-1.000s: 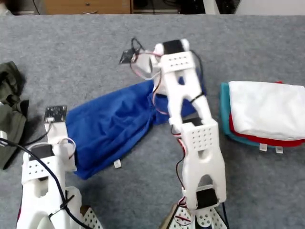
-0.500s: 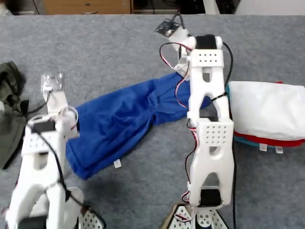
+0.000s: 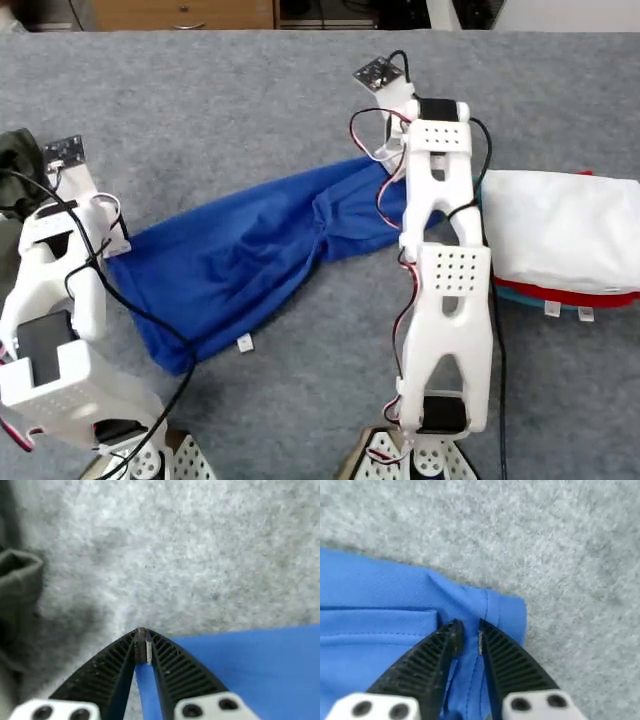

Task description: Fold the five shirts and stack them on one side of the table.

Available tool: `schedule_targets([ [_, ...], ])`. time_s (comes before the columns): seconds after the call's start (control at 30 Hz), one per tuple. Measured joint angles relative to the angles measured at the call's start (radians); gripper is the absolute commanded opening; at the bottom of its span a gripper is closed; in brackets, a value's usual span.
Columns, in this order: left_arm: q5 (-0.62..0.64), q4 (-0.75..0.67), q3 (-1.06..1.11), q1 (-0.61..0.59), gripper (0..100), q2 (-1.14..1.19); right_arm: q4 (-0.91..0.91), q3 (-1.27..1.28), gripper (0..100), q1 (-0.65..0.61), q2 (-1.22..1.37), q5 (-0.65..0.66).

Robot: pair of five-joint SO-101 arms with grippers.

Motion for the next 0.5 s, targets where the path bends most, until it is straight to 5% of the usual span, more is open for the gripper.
schedule_targets([
  [0.27,-0.037,0.052,-0.077,-0.071,2,0.009,0.011,-0.006,7.7,0.0,0.0,0.028],
  [0.5,-0.032,0.439,-0.388,-0.066,2,0.009,0.241,-0.232,7.7,-0.02,0.002,0.032],
])
